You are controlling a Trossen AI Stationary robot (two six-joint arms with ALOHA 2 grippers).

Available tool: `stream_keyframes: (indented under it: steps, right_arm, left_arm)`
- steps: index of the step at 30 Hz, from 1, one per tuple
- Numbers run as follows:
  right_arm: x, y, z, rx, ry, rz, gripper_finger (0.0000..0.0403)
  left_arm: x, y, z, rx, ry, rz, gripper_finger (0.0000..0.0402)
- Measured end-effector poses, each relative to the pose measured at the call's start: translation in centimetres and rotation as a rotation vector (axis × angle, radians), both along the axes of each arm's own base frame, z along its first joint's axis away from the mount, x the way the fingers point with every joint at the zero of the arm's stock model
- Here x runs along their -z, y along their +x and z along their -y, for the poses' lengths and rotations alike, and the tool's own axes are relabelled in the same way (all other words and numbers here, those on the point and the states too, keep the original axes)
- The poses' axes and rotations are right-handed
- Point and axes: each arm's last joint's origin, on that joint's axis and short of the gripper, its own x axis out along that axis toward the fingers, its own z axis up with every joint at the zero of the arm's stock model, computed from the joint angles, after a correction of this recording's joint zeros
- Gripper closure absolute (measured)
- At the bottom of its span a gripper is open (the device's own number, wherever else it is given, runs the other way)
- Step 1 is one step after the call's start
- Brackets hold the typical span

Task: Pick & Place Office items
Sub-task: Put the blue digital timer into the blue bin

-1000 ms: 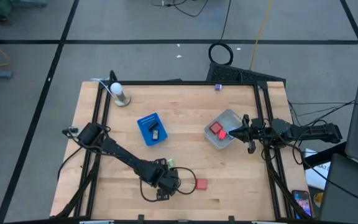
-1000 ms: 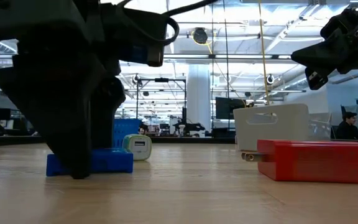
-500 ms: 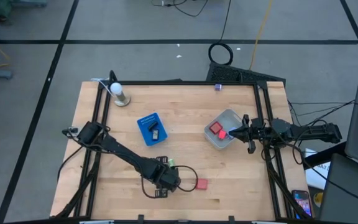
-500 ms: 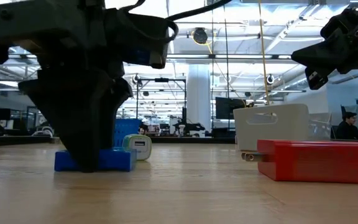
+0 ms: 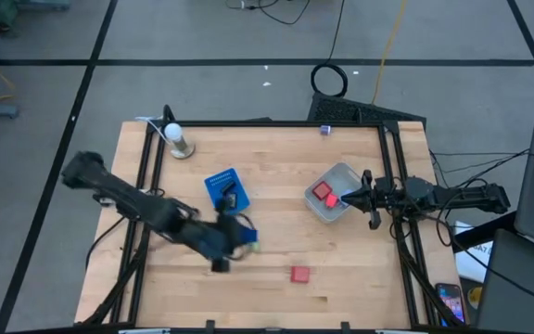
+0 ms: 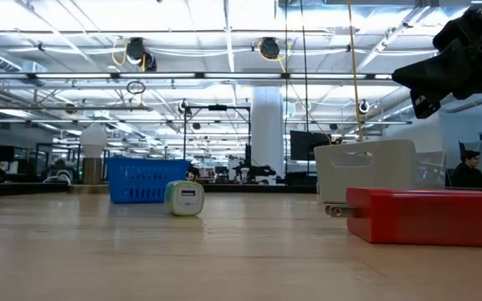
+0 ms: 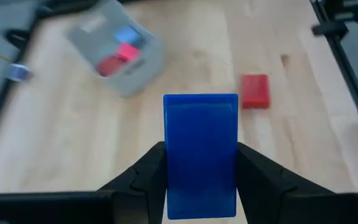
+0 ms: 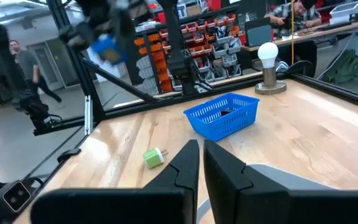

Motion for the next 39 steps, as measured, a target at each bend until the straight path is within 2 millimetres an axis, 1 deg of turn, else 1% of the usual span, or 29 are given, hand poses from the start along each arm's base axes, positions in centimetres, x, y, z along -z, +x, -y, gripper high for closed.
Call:
stream_keyframes:
  steps: [3,6,8,10,13,16,19,23,26,29,32,35,39]
  right_arm:
    - [0.0,0.0,0.0,0.01,-0.033,0.002,0.0387]
    - [-0.1,0.0,0.2,0.077,-0.091,0.01,0.0387]
    - [-0.3,0.0,0.4,0.129,-0.113,0.023,0.0387]
    - [-0.5,0.0,0.5,0.161,-0.137,0.045,0.0387]
    - [-1.0,-0.1,0.5,0.197,-0.155,0.089,0.0387]
    - [-1.0,-0.1,0.6,0.202,-0.155,0.093,0.0387]
    - [-0.9,-0.1,0.6,0.2,-0.161,0.073,0.0387]
    - [-0.6,0.1,0.5,0.197,-0.14,0.052,0.0387]
    - [-0.6,0.3,0.5,0.197,-0.124,0.051,0.0387]
    - [-0.5,0.6,0.6,0.218,-0.144,0.039,0.0387]
    - [-1.4,0.7,0.6,0.23,-0.158,0.12,0.0387]
    - [-2.1,0.8,0.4,0.173,-0.156,0.204,0.0387]
    - [-3.2,0.7,0.2,0.121,-0.148,0.322,0.0387]
  left_arm:
    - [-1.4,-3.0,-1.8,-0.014,0.019,0.075,0.0251]
    - [-1.7,-5.5,-3.4,0.04,-0.03,0.216,0.0251]
    - [-1.4,-7.1,-4.6,0.095,-0.067,0.313,0.0251]
    - [-0.9,-8.5,-5.9,0.081,-0.091,0.396,0.0251]
    - [0.5,-10.3,-7.7,0.04,-0.065,0.456,0.0251]
    - [1.6,-11.7,-9.0,0.048,-0.031,0.526,0.0251]
    - [1.5,-13.3,-10.1,0.023,-0.025,0.648,0.0251]
    - [1.9,-15.4,-11.1,-0.034,-0.039,0.733,0.0251]
    - [3.2,-16.3,-11.6,-0.094,-0.031,0.747,0.0251]
    - [5.6,-16.6,-11.6,-0.096,-0.028,0.733,0.0251]
    - [8.4,-16.4,-11.6,-0.098,-0.041,0.754,0.0251]
    - [10.8,-16.2,-11.5,-0.114,-0.1,0.77,0.0251]
    - [13.0,-16.1,-11.2,-0.09,-0.162,0.767,0.0251]
